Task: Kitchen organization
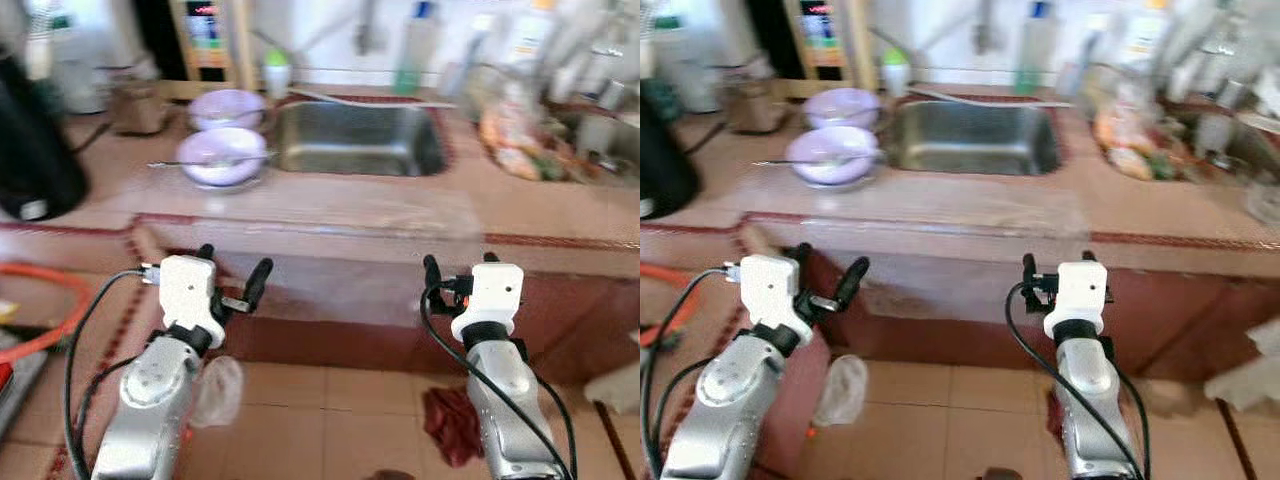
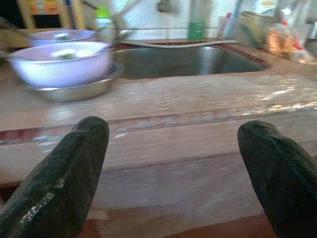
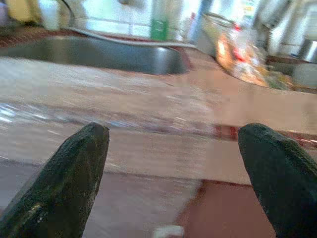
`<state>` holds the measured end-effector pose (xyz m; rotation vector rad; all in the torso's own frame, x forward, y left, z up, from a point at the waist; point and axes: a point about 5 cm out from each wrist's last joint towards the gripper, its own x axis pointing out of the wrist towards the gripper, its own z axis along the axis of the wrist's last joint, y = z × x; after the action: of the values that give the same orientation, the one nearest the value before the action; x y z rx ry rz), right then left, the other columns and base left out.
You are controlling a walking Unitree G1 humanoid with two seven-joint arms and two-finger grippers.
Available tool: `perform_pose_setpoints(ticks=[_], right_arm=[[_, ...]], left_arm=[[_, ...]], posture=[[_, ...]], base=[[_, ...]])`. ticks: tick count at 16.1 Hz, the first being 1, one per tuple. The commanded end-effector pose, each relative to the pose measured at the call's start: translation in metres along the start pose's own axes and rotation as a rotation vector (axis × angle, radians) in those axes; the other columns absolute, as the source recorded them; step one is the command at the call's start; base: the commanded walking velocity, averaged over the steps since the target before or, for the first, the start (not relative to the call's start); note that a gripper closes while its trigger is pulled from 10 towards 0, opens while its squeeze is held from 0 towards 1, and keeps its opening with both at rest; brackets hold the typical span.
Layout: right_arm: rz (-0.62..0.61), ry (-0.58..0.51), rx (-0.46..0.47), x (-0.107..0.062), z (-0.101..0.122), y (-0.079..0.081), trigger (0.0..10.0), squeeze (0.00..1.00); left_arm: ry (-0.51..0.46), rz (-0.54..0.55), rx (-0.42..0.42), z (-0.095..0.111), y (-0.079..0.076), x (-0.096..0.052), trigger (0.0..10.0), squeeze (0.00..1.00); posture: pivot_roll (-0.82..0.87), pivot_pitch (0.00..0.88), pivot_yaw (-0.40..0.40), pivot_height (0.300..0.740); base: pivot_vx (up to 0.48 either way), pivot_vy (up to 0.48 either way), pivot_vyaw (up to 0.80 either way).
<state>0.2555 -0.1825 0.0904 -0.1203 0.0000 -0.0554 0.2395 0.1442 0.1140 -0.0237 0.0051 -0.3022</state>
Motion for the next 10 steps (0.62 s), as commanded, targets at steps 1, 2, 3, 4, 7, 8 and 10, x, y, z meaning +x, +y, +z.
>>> perform_pose_setpoints(ticks=[1, 2, 3, 4, 7, 8, 10], right_arm=[[0.008, -0.010, -0.008, 0.002, 0.002, 0.001, 10.0, 0.00], [0.014, -0.014, -0.007, 0.002, 0.003, 0.003, 10.0, 0.00], [0.027, -0.022, -0.011, 0.002, 0.005, 0.005, 10.0, 0.00], [0.048, -0.024, -0.018, 0.001, 0.004, 0.009, 10.0, 0.00], [0.062, -0.039, -0.006, 0.002, 0.006, 0.015, 10.0, 0.00], [0.072, -0.048, -0.009, 0.003, 0.008, 0.017, 10.0, 0.00], [0.089, -0.082, -0.022, 0.006, 0.013, 0.019, 10.0, 0.00]], left_arm=[[-0.016, 0.010, 0.024, 0.004, 0.002, 0.001, 10.0, 0.00], [-0.022, 0.019, 0.030, 0.005, 0.003, 0.000, 10.0, 0.00], [-0.041, 0.073, 0.085, 0.007, 0.007, 0.000, 10.0, 0.00], [-0.047, 0.232, 0.231, 0.007, 0.018, 0.001, 10.0, 0.00], [-0.019, 0.257, 0.082, 0.001, 0.027, 0.001, 10.0, 0.00], [-0.023, 0.253, 0.087, 0.001, 0.028, 0.002, 10.0, 0.00], [-0.055, 0.215, 0.072, 0.008, 0.022, 0.005, 10.0, 0.00]], posture=[[-0.03, 0.004, 0.022, 0.740], [-0.03, 0.007, 0.023, 0.740], [-0.03, 0.007, 0.024, 0.740], [-0.03, 0.007, 0.024, 0.740], [-0.03, 0.005, 0.037, 0.740], [-0.02, 0.008, 0.038, 0.740], [-0.02, 0.012, 0.039, 0.740]], base=[[0.000, -0.450, 0.00], [0.000, -0.458, 0.00], [0.000, 0.000, 0.00], [0.000, 0.000, 0.00], [0.000, 0.000, 0.00], [0.000, 0.000, 0.00], [0.000, 0.000, 0.22]])
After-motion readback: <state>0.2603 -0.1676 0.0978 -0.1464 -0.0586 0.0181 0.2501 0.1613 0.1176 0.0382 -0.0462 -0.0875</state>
